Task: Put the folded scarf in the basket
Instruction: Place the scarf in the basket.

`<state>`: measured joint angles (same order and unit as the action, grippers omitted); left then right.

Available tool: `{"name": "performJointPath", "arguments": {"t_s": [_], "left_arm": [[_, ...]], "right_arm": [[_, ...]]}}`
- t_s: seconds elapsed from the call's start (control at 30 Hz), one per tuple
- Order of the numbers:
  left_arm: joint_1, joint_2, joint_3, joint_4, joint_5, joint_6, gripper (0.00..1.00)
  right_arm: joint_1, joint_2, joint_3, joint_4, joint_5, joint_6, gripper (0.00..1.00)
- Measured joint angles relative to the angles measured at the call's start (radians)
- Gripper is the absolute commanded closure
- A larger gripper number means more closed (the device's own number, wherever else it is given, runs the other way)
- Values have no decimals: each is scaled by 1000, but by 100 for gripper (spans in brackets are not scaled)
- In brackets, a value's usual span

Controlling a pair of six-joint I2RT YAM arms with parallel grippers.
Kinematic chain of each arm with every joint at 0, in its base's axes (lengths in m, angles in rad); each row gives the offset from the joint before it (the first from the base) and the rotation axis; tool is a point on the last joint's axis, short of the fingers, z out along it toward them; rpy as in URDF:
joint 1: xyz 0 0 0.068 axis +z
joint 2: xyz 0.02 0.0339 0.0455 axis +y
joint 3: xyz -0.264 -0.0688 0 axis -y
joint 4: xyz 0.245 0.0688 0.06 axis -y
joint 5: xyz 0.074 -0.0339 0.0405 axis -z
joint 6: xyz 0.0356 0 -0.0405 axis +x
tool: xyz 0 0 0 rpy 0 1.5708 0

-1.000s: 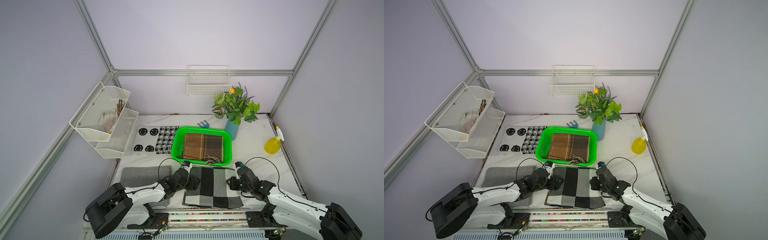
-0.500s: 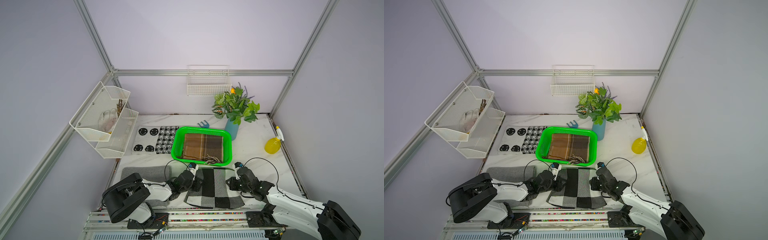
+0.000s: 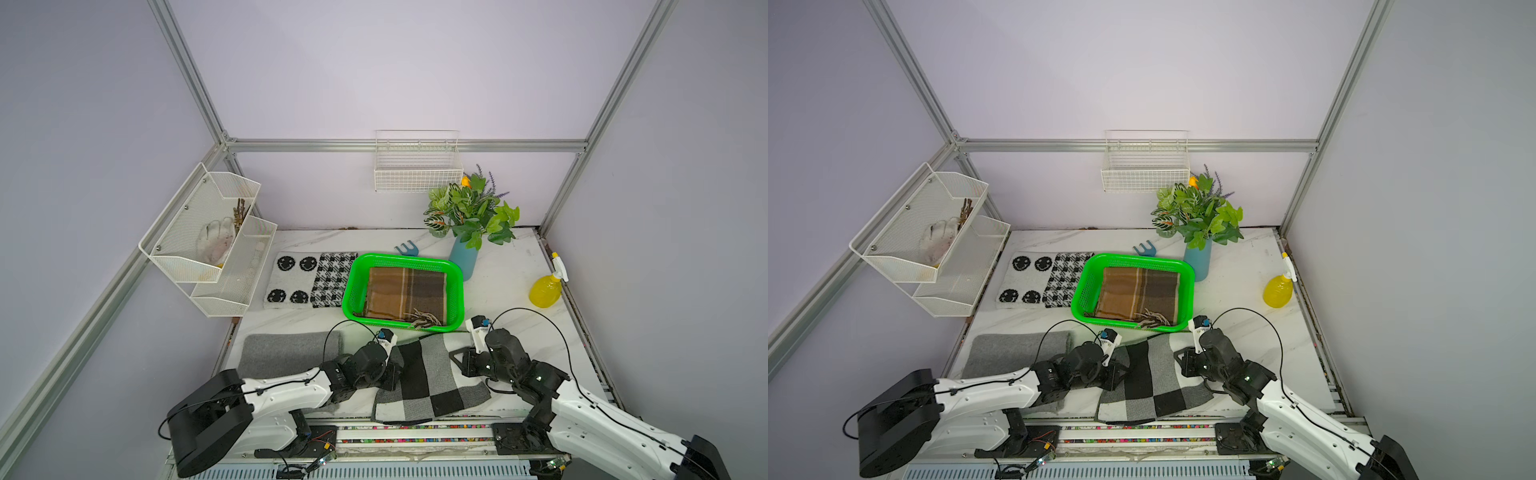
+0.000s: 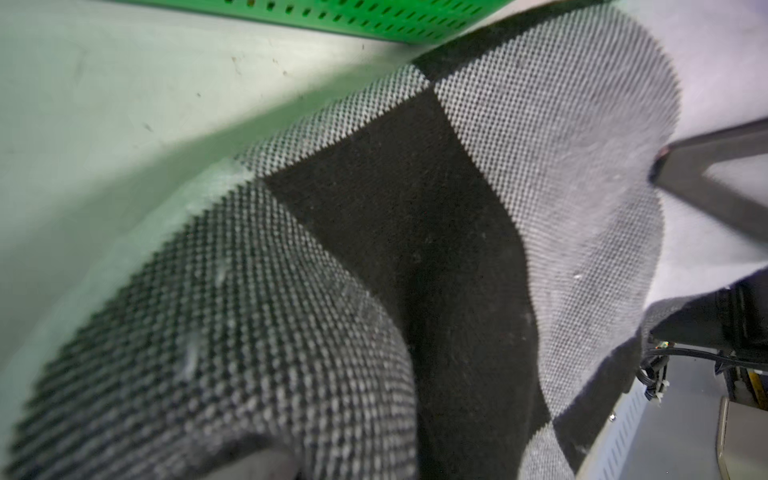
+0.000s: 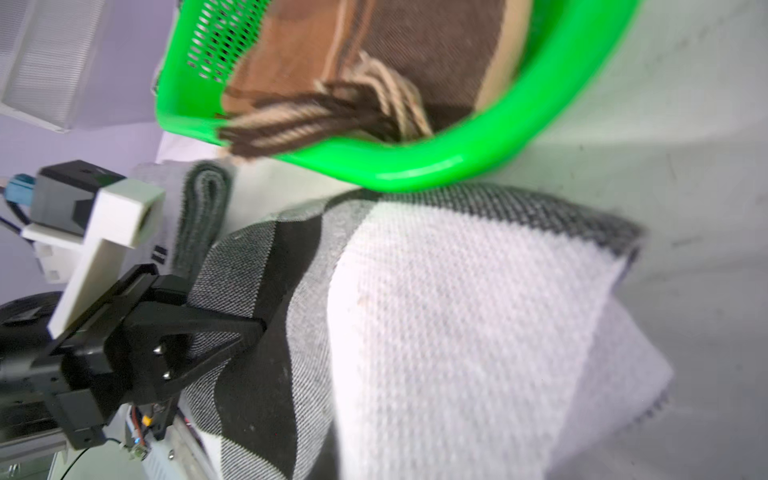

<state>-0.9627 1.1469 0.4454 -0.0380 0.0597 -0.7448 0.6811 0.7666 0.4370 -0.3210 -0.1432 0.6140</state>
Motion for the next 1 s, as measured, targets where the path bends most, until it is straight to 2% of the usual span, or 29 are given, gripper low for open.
{"name": "performJointPath", "arguments": {"t_s": [0.17,0.3,0.43,0.57,0.73,1.0], "left_arm": [[0,-165,149,-172,-59,52,100],[14,-169,282,-282,-87,93,100],[43,-143,432,-371,-126,131,100],[114,-77,577,-395,-124,168,100],[252,60,700,-408,-89,202,100],[460,256,737,-357,26,216,100]], "right_arm": [[0,-16,154,-75,1,-51,100],[0,6,229,-103,4,-79,100],[0,100,351,-122,12,-110,100],[-4,214,482,-117,26,-136,100],[-29,390,613,-90,26,-157,100],[-154,624,702,-36,-10,-190,100]]}}
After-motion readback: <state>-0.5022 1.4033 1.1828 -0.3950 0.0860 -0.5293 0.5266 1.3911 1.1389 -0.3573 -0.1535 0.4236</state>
